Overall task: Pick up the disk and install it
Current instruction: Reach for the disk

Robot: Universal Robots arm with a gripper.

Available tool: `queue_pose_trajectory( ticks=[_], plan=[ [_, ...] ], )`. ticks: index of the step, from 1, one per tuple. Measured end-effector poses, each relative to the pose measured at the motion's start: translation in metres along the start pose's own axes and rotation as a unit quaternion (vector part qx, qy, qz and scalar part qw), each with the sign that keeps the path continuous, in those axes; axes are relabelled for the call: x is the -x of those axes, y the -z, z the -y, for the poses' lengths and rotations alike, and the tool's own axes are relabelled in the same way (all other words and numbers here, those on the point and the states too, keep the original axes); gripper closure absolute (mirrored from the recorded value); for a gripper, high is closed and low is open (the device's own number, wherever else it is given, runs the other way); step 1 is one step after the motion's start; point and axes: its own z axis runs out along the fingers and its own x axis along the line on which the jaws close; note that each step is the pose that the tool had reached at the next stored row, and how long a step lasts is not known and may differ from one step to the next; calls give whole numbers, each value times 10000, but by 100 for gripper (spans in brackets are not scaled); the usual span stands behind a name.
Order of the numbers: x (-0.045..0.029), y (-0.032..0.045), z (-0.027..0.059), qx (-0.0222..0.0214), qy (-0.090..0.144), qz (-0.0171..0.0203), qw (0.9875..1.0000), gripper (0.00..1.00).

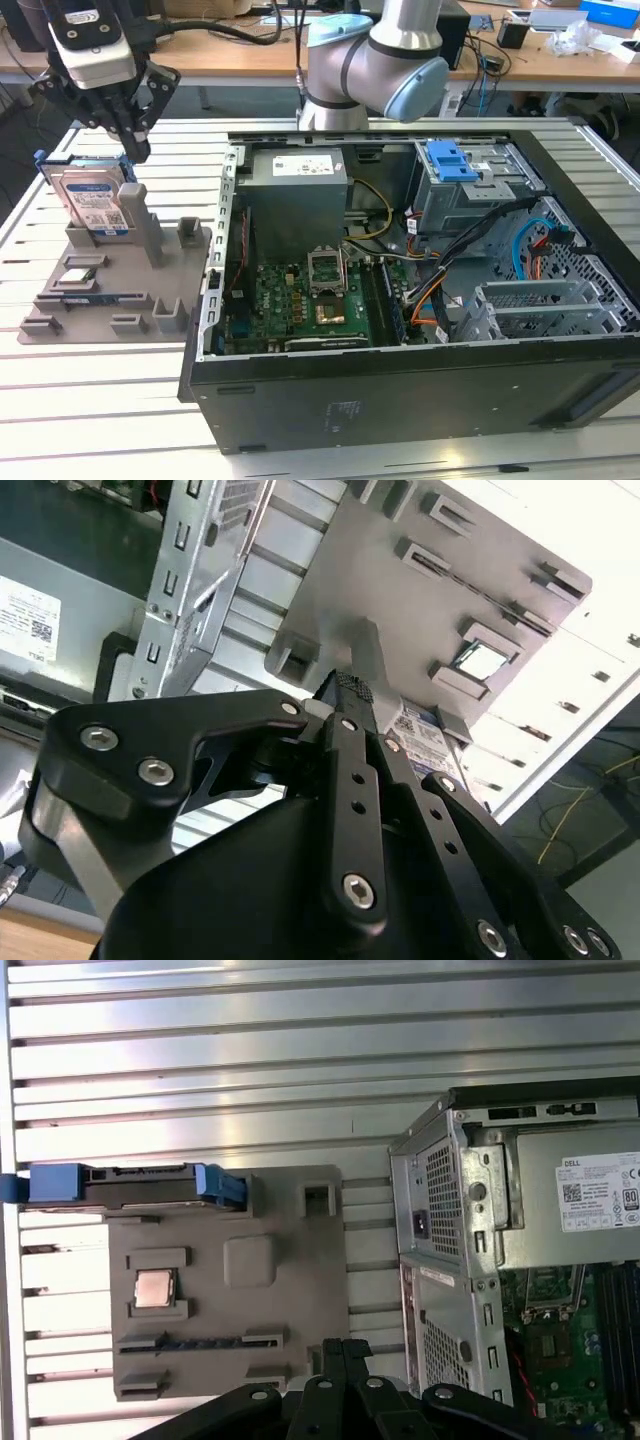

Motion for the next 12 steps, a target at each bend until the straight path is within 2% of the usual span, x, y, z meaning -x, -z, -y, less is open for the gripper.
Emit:
queue_pose_trajectory(
  ticks=[4, 8, 12],
  plan=[
    [-177, 1, 12, 0, 0, 0, 10000, 90],
    [-264, 2, 18, 0, 1, 0, 10000, 90],
    [-423, 3, 29, 0, 0, 0, 10000, 90]
  ],
)
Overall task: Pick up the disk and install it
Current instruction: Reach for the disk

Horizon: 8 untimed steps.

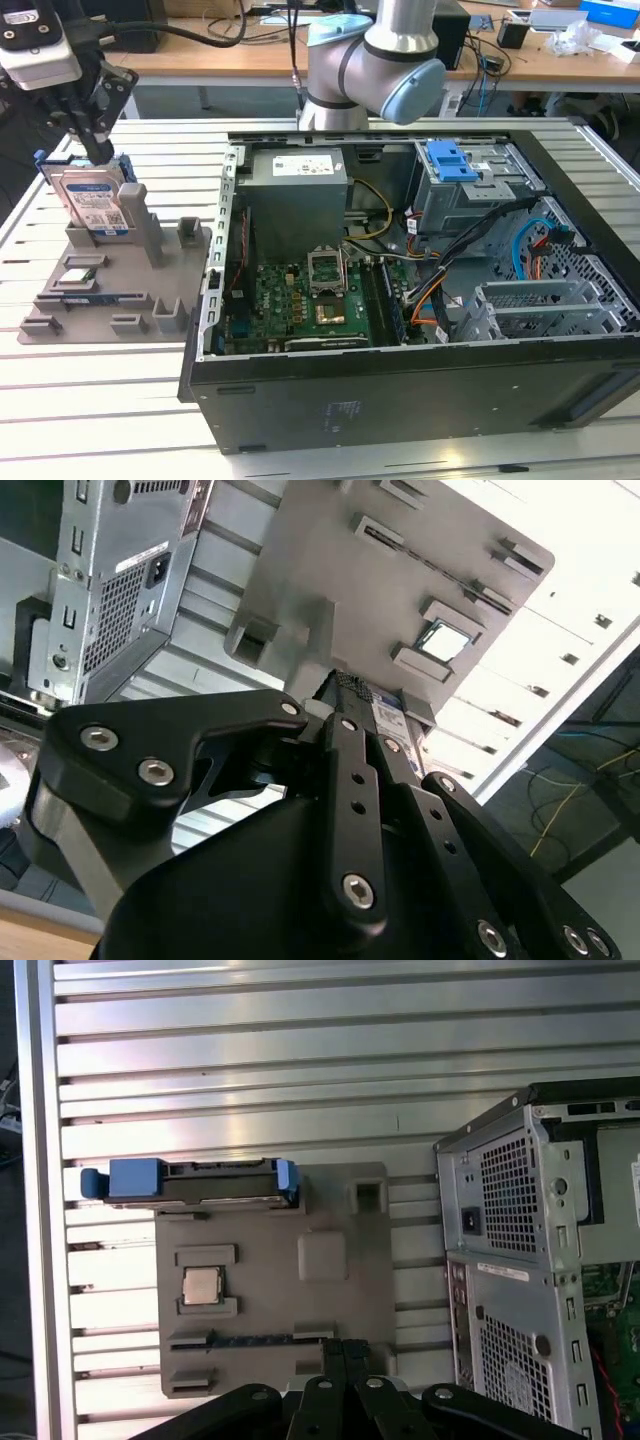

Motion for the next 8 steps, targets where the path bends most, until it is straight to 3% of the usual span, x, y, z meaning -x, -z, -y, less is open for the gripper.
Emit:
queue_pose_trajectory(
  ticks=[8],
  plan=[
    [-248, 4, 18, -1, 0, -1, 10000, 90]
  ],
)
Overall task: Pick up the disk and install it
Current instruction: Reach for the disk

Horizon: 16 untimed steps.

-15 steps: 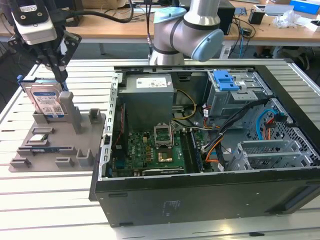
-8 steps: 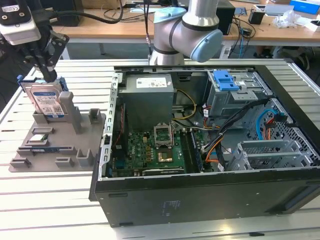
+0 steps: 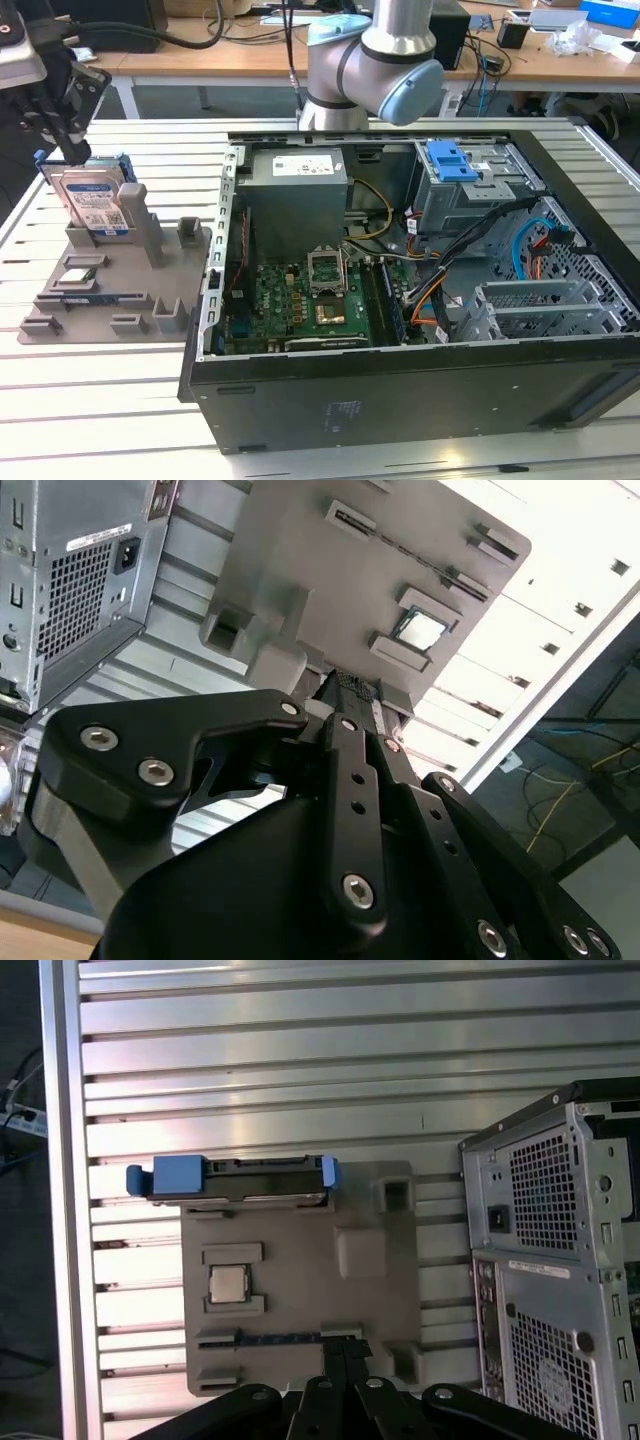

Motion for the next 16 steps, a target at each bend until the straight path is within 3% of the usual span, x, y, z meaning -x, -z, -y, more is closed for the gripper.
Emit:
queue_pose_trajectory(
  ticks=[10, 12, 16],
  plan=[
    [-285, 5, 21, 1, 0, 0, 10000, 90],
    [-386, 7, 28, 0, 0, 0, 10000, 90],
    [-510, 9, 37, 0, 0, 0, 10000, 90]
  ],
)
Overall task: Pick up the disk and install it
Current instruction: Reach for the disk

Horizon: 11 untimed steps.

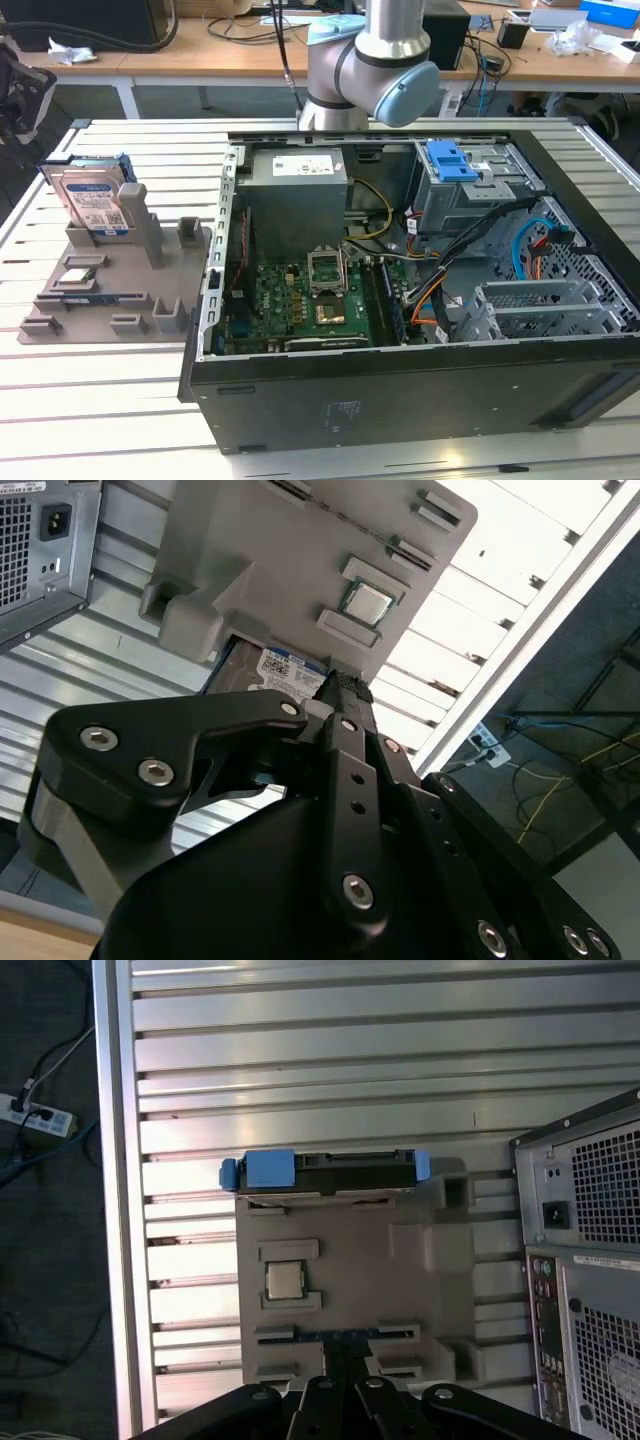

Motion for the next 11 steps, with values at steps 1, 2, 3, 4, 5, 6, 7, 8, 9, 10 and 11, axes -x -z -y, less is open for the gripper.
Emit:
queue_pose_trajectory(
  ticks=[1, 2, 3, 4, 5, 6, 7, 8, 9, 10, 11],
  plan=[
    [-27, 1, 2, 0, 0, 0, 10000, 90],
    [-46, 1, 3, 0, 0, 0, 10000, 90],
    [-68, 1, 5, 0, 0, 0, 10000, 90],
    [-92, 2, 7, 0, 0, 0, 10000, 90],
    [-108, 2, 8, 0, 0, 0, 10000, 90],
    [-139, 3, 10, 0, 0, 0, 10000, 90],
    [-187, 3, 14, 0, 0, 0, 10000, 90],
    [-204, 4, 15, 0, 0, 0, 10000, 90],
    [-219, 4, 17, 0, 0, 0, 10000, 90],
    [-254, 5, 19, 0, 0, 0, 10000, 90],
    [-289, 5, 22, 0, 1, 0, 10000, 90]
  ],
)
